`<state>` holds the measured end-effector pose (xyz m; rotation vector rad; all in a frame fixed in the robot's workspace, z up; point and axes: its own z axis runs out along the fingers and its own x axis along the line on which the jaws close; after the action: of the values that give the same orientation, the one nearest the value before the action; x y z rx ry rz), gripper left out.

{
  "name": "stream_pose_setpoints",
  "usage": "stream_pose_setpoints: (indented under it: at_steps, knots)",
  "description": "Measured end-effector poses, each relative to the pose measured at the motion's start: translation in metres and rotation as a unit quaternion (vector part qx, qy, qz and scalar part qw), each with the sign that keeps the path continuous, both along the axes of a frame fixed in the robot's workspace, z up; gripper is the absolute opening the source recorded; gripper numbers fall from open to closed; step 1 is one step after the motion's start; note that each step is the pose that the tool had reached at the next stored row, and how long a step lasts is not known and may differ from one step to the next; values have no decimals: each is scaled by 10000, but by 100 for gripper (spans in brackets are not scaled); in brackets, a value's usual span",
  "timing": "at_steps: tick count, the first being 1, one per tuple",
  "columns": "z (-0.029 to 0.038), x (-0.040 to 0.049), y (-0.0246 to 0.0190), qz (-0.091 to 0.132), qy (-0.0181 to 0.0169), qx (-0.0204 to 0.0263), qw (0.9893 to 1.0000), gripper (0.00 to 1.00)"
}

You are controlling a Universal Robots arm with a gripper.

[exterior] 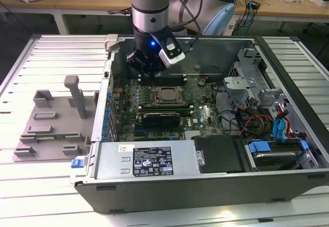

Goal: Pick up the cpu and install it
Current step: 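Install the first cpu locking lever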

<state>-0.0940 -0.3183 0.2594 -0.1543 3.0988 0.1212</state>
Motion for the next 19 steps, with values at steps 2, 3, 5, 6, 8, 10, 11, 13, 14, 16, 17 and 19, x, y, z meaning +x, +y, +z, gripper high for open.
stream_pose_setpoints:
  at_steps: [2,3,5,6,8,10,11,13,14,16,17,19]
  knots:
    - [25,-45,0,0,-74,7,10000,11]
    - [25,-102,-1,1,-109,6,9999,11]
    - [25,-174,0,0,-146,7,9999,11]
    - [25,-174,0,1,-146,6,9999,11]
    - [23,-167,-1,0,-32,17,10000,11]
    - [22,-157,-1,0,111,21,9999,11]
    - [22,-157,-1,0,117,46,9999,11]
    - [21,-156,-16,4,117,371,9992,11]
    - [21,-157,-18,5,118,393,9992,11]
    - [21,-157,-19,4,118,394,9992,11]
    - [20,-159,-19,4,118,395,9992,11]
    - [17,-169,-23,4,118,402,9991,11]
